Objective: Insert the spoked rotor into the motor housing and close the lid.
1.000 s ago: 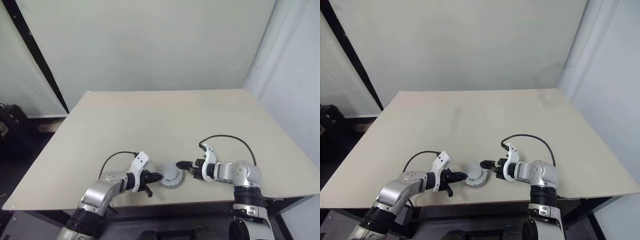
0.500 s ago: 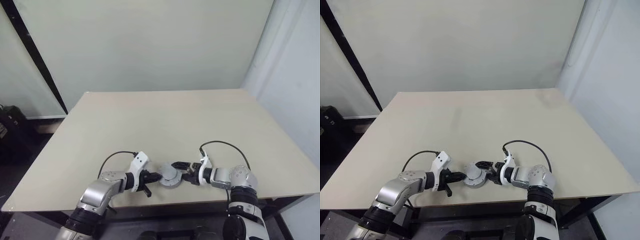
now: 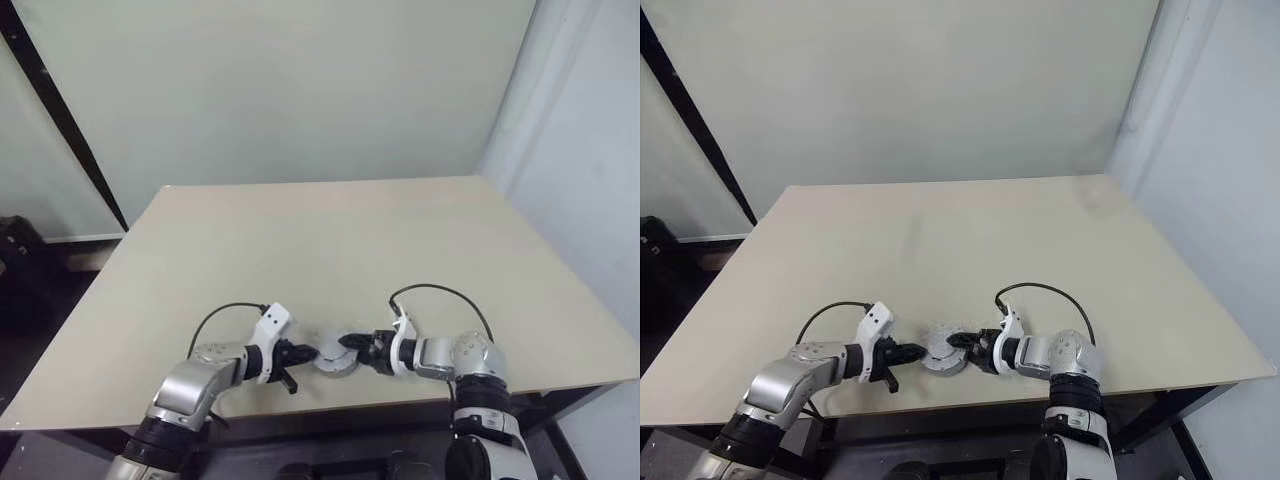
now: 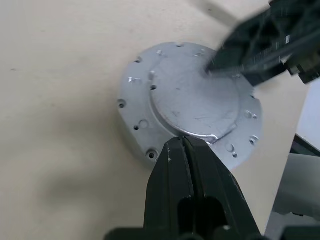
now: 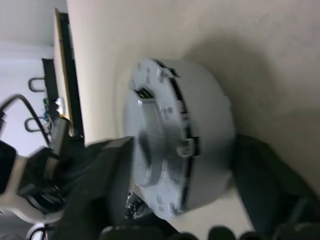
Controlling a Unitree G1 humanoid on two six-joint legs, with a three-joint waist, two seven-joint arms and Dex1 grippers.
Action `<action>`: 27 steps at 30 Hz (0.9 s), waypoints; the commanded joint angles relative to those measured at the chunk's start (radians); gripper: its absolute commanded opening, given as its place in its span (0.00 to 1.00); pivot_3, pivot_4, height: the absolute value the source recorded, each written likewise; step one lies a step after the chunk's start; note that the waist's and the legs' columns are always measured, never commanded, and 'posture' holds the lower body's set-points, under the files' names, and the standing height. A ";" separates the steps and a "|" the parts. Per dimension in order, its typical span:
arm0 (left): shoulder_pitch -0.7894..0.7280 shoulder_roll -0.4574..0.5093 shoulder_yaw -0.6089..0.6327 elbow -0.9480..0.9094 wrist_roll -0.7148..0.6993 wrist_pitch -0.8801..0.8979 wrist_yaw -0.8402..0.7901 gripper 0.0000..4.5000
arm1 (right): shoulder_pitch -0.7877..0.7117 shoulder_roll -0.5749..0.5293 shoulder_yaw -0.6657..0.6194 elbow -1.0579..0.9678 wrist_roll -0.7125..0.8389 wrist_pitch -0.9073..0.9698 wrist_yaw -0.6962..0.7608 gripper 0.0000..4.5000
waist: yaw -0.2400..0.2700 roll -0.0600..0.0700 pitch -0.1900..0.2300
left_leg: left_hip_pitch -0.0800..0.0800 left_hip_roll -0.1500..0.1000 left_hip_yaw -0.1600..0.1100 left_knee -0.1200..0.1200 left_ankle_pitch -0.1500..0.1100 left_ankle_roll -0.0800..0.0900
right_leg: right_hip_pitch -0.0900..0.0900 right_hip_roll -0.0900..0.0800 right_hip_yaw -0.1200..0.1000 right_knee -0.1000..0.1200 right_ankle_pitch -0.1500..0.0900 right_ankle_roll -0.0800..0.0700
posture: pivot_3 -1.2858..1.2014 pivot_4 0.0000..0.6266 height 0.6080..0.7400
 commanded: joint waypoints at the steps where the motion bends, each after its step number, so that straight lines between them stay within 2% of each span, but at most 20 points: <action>1: -0.001 -0.017 -0.032 0.006 0.020 0.009 0.008 0.00 | -0.010 0.044 0.073 -0.030 0.044 0.030 0.015 0.46 | -0.005 0.001 -0.001 | 0.001 0.000 0.000 0.000 0.000 0.000 | 0.000 0.000 0.000 0.000 0.000 0.000 | 0.52 0.00 1.00; 5: -0.002 -0.023 -0.028 0.007 0.028 0.011 0.004 0.00 | 0.001 0.050 0.081 -0.038 0.050 0.031 0.010 0.27 | -0.007 0.001 -0.001 | 0.001 0.000 0.000 -0.001 0.000 0.000 | 0.000 0.000 0.000 0.000 0.000 0.000 | 0.52 0.00 1.00; 14: -0.002 -0.028 -0.021 0.009 0.034 0.010 0.001 0.00 | 0.017 0.057 0.081 -0.048 0.050 0.021 0.006 0.27 | -0.007 0.002 -0.001 | 0.001 0.000 0.000 -0.001 -0.002 -0.004 | 0.000 0.000 0.000 0.000 0.000 0.000 | 0.52 0.00 1.00; 20: -0.006 -0.054 0.053 -0.001 -0.013 0.051 0.014 0.00 | 0.019 0.054 0.073 -0.053 0.055 0.024 0.009 0.27 | -0.008 0.002 -0.001 | 0.001 0.000 0.000 -0.001 -0.002 -0.004 | -0.001 0.000 -0.001 0.000 0.000 0.000 | 0.52 0.00 1.00; 24: 0.000 -0.027 0.091 -0.030 -0.055 0.117 -0.023 0.20 | 0.023 0.052 0.066 -0.059 0.060 0.028 0.009 0.27 | -0.016 0.002 -0.001 | 0.000 0.001 0.000 -0.002 -0.002 -0.003 | -0.002 0.000 -0.001 0.000 0.000 0.000 | 0.52 0.00 1.00; 27: 0.002 -0.040 0.170 -0.035 -0.110 0.151 -0.008 0.43 | 0.027 0.052 0.060 -0.060 0.066 0.027 0.006 0.27 | -0.025 0.002 -0.001 | -0.002 0.001 0.000 -0.005 0.000 0.000 | -0.003 0.000 -0.001 -0.001 0.000 0.000 | 0.52 0.00 1.00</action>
